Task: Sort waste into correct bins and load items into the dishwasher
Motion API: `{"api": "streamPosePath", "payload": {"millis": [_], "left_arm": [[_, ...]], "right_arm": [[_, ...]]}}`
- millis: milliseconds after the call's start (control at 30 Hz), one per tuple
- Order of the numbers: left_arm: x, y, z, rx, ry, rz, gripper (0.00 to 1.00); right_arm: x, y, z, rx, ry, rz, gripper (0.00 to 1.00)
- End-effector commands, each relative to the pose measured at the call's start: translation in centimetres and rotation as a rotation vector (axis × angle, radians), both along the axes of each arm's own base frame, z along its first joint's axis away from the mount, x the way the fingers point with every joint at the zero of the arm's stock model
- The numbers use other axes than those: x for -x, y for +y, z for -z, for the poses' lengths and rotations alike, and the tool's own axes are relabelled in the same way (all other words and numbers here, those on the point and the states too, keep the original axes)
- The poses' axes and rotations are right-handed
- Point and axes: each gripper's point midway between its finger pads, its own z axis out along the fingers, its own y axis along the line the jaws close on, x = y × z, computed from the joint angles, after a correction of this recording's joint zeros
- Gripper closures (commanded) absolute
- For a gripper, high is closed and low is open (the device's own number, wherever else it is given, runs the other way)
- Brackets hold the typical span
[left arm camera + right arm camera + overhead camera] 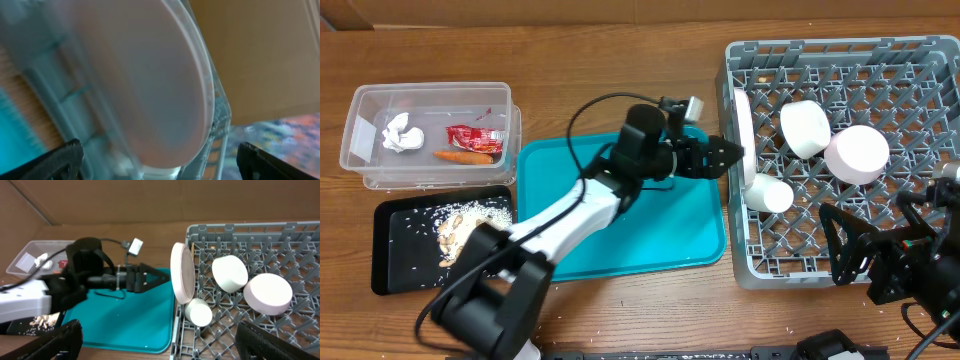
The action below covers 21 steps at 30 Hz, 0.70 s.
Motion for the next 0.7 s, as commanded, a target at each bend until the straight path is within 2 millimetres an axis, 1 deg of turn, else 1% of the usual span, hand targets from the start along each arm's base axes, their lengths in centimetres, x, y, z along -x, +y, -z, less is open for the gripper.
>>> {"api": "streamPosePath", "payload": {"millis": [0,133,167,200,300,367,400,433,500,600,667], "left_arm": [[-0.9,3.4,-7.9,-0.054,-0.227,-0.053,0.0],[0.0,10.2,-11.6,-0.258,-0.255,-0.191,0.0],[0.5,12.1,-12.4,-0.31,-0.259,-0.23,0.0],[1.2,14.4,-13.5,-0.368,-0.258,-0.285,0.0],[3.9,20.5,-15.8,-0.506,-0.237,-0.427,0.0],[6.5,24.3,-17.3,-0.577,-0.221,-0.53,0.0],[7.6,25.7,-17.9,-0.599,-0.222,-0.57,0.0],[8.7,26.8,-18.3,-0.616,-0.228,-0.604,0.0],[10.7,28.4,-19.1,-0.637,-0.248,-0.655,0.0],[13.0,29.4,-20.3,-0.616,-0.286,-0.69,0.0],[13.6,29.6,-21.2,-0.588,-0.316,-0.707,0.0]], "right_arm": [[0.0,-0.1,-0.3,-0.001,-0.01,0.004,0.0],[0.0,-0.1,-0.3,-0.001,-0.01,0.004,0.0],[0.0,-0.1,-0.3,-0.001,-0.01,0.004,0.0],[0.0,-0.1,-0.3,-0.001,-0.01,0.004,0.0],[0.0,-0.1,-0.3,-0.001,-0.01,0.004,0.0],[0.0,-0.1,-0.3,-0.001,-0.01,0.004,0.0],[0.0,-0.1,-0.3,-0.001,-0.01,0.004,0.0],[0.0,-0.1,-0.3,-0.001,-0.01,0.004,0.0],[0.0,-0.1,-0.3,-0.001,-0.01,0.004,0.0],[0.0,-0.1,-0.3,-0.001,-0.01,0.004,0.0],[0.0,-0.1,-0.3,-0.001,-0.01,0.004,0.0]]}}
